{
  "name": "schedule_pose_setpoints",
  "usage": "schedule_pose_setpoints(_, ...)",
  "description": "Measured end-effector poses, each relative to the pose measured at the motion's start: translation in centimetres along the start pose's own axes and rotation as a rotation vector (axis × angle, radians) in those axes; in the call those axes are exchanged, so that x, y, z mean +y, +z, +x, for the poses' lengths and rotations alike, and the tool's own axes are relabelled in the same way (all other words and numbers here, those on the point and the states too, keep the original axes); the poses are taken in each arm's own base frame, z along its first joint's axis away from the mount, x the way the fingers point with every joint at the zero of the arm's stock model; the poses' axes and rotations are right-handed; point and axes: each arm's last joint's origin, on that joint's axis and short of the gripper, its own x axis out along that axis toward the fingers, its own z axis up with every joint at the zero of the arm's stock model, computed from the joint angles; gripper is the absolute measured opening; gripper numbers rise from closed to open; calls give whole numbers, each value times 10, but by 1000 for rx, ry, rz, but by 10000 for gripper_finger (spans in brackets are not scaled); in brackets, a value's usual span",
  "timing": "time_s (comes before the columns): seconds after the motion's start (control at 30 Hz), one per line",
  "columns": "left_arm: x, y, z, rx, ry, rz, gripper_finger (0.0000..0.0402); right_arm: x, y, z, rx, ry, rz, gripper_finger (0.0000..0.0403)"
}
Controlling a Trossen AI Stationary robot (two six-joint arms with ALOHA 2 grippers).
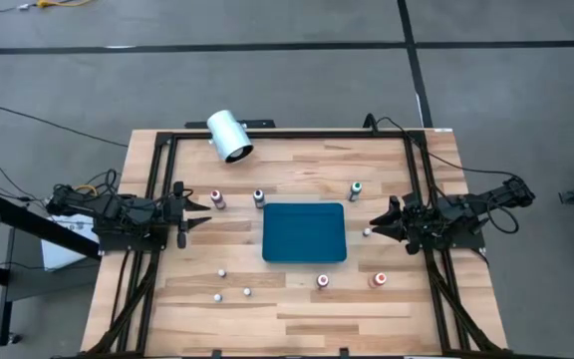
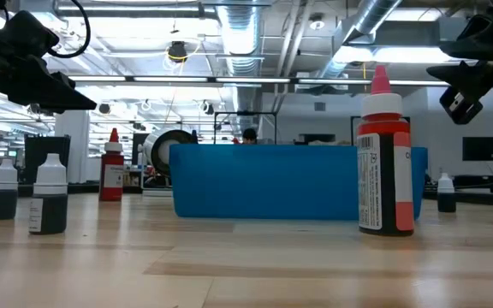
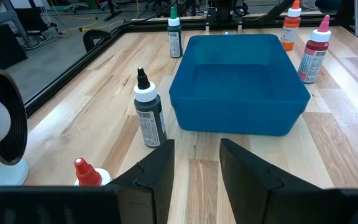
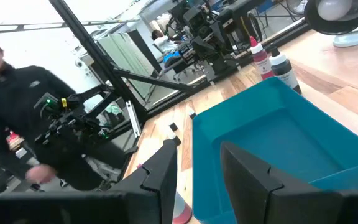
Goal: Pick & Place food coloring
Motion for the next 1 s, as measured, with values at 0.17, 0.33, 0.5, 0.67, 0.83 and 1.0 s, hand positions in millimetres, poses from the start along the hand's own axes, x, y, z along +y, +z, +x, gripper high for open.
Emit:
schedule_pose_setpoints(0.17, 0, 0, 0, 0, 0, 0, 122, 0, 0, 0, 0, 0, 0, 113)
schedule_pose_setpoints(0.33, 0, 0, 0, 0, 0, 0, 122, 0, 0, 0, 0, -1, 0, 113)
schedule_pose_setpoints(0.5, 0, 0, 0, 0, 0, 0, 122, 0, 0, 0, 0, 0, 0, 113)
schedule_pose_setpoints(0.67, 0, 0, 0, 0, 0, 0, 122, 0, 0, 0, 0, 0, 0, 113)
schedule_pose_setpoints(0.83, 0, 0, 0, -1, 1, 22, 122, 0, 0, 0, 0, 0, 0, 113)
schedule_pose_setpoints(1.0, 0, 0, 0, 0, 2, 18, 122, 0, 0, 0, 0, 0, 0, 113)
